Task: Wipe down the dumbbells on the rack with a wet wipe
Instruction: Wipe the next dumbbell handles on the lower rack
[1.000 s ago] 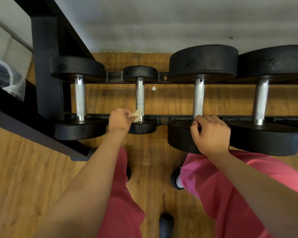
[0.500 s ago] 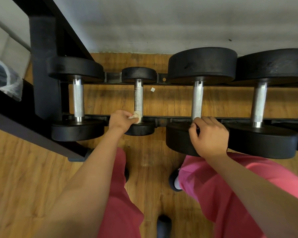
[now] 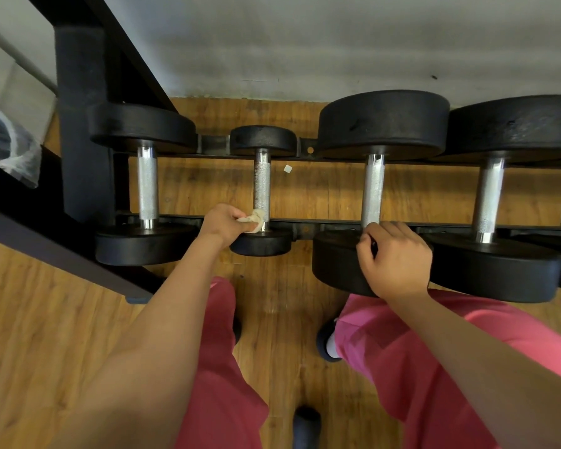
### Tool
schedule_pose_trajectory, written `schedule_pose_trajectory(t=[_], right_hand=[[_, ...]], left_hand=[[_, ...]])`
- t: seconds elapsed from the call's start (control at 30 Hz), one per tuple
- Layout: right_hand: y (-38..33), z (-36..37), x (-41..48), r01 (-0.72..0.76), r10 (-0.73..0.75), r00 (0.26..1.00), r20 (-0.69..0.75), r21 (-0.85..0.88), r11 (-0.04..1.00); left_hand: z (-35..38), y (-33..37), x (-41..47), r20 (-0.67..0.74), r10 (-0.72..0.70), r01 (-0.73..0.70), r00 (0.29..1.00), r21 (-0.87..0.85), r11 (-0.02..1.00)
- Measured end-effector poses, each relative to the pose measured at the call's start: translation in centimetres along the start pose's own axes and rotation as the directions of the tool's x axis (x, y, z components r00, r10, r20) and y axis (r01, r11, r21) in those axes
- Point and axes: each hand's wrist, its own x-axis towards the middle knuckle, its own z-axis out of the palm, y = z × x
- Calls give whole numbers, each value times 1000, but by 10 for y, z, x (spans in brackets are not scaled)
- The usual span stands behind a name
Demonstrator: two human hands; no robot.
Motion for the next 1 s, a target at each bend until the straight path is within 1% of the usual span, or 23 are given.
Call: schedule_pose_trajectory(t=[0.13,0.23,0.3,0.37,0.43,0.53,0.67,0.83,0.93,1.0], right_hand=[[-1,-1,0,1,-1,1000,-2,-1,1000],[-1,0,0,4,-4,1000,-16,-5,1000],[0,1,0,5,-5,1000,-14,0,1000],[0,0,0,6,-6,1000,-11,4,1000],[0,0,0,4,-4,1000,-14,-1,1000],[0,1,1,8,-8,1000,-21,-5,1000],[0,1,0,2,-2,1000,-15,2,1000],[-2,-1,0,-2,2,1000,-11,4,1000],[-2,-1,0,-2,2,1000,-13,11,1000],[-2,-2,0,-1,1,1000,-4,24,1000]], left_hand=[[7,4,1,26,-43,42,999,50,998],[15,10,1,-11,-58,59,998,68,996],[17,10,1,-13,-61,62,998,56,997],[13,7,1,15,-59,58,998,46,997],[8,2,1,41,-46,46,998,5,999],[1,-3,0,44,-34,37,998,-73,997],[-4,-6,-3,-23,-22,19,1000,-117,993],[3,0,-8,-8,-39,37,999,-196,980],[9,3,-6,-71,-64,48,995,-205,978],[11,6,-6,-137,-71,40,988,-218,975]])
